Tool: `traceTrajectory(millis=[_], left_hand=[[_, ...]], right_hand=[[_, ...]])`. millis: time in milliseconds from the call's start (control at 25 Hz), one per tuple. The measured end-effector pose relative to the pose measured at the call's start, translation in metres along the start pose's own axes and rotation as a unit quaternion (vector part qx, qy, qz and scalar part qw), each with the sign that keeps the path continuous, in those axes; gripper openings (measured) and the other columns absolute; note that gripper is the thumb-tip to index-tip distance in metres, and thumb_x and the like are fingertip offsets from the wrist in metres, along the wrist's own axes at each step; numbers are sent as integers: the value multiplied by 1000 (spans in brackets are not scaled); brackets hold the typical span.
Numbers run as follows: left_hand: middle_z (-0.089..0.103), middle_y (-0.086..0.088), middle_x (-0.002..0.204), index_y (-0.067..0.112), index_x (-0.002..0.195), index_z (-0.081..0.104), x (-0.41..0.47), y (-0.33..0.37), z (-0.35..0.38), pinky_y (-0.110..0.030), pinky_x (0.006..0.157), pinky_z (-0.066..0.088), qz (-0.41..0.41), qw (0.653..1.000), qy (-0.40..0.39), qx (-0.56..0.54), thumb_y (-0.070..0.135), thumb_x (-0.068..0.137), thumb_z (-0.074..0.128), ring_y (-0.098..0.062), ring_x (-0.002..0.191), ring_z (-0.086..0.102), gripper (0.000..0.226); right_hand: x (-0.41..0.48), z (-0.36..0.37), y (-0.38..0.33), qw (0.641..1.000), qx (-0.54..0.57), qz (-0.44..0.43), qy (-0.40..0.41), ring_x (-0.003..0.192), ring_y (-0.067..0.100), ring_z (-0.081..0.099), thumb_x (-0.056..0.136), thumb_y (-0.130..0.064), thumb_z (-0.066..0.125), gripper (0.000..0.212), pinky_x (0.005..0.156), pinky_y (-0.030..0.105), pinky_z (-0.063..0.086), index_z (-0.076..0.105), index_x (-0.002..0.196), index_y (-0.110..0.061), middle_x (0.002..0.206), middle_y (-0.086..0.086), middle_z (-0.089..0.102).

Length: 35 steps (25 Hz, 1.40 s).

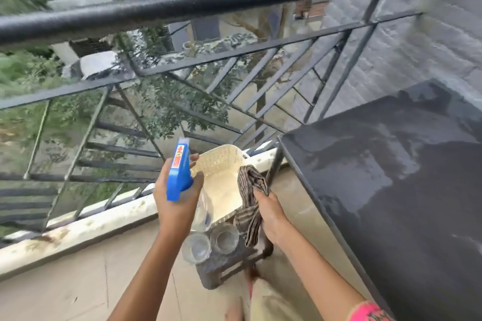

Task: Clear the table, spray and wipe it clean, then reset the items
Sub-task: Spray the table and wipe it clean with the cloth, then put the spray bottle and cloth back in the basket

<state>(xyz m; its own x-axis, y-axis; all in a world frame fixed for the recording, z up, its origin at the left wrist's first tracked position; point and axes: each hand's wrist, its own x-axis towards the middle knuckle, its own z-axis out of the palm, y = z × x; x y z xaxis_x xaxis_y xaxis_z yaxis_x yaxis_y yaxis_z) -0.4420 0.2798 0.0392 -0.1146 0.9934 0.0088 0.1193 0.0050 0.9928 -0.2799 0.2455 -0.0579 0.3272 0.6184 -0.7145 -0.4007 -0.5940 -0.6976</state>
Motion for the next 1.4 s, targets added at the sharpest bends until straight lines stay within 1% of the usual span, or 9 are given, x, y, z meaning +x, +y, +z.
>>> traceTrajectory(millis=[160,320,440,640,720,880,1040,1240,1400], left_hand=[[65,13,98,47,94,58,45,-43,10,-30,83,48,-8,999,31,30,-6,76,69,-13,90,62,56],[63,7,98,36,102,56,85,-101,24,-23,78,45,-43,994,72,71,0,76,72,-13,87,59,48],[60,7,95,50,100,52,100,-138,29,-29,79,47,-67,989,94,90,14,77,75,-13,82,56,49],[58,18,92,56,100,47,105,-171,31,-43,84,51,-106,975,122,152,44,72,71,-8,88,57,39],[57,18,97,49,106,46,105,-176,32,-43,83,52,-101,971,123,179,48,72,70,-11,94,60,41],[60,5,106,40,110,46,101,-183,29,-38,81,52,-92,968,116,204,39,73,75,-17,97,61,46],[61,-3,106,25,114,49,88,-185,27,-6,76,41,-78,968,102,214,29,78,75,-4,91,57,45],[59,5,104,14,126,51,76,-185,20,3,72,35,-99,964,114,217,27,74,78,0,79,53,59],[59,3,116,16,131,46,64,-184,16,-5,77,36,-110,966,71,221,21,72,79,-8,100,53,68]], right_hand=[[65,35,-16,999,-27,16,-33,102,27,59,94,-27,52,18,96,43,46,50,108,-16,115,12,60],[130,58,-18,995,-90,11,-40,100,28,61,95,-22,50,31,94,39,48,53,122,-8,113,13,63],[166,64,-14,989,-144,-5,-35,86,26,63,96,-18,44,25,80,27,53,53,120,-16,98,11,65],[205,77,10,955,-294,-33,-8,84,30,61,97,-17,36,32,73,38,51,50,126,-20,94,7,62],[214,84,20,944,-324,-55,2,100,34,60,96,-16,37,34,87,47,50,48,128,-20,109,10,62],[227,102,47,843,-525,-89,-80,140,28,22,93,-36,50,58,111,53,24,28,143,-16,153,9,25],[231,105,66,751,-633,-66,-175,144,26,-13,92,-35,54,74,116,54,7,7,149,-24,157,5,-16],[213,98,52,795,-574,-89,-174,144,24,13,95,-28,49,62,115,47,19,19,148,-16,158,6,12],[166,83,30,866,-432,-204,-148,124,17,48,96,-22,48,38,105,35,38,47,132,-13,134,4,53]])
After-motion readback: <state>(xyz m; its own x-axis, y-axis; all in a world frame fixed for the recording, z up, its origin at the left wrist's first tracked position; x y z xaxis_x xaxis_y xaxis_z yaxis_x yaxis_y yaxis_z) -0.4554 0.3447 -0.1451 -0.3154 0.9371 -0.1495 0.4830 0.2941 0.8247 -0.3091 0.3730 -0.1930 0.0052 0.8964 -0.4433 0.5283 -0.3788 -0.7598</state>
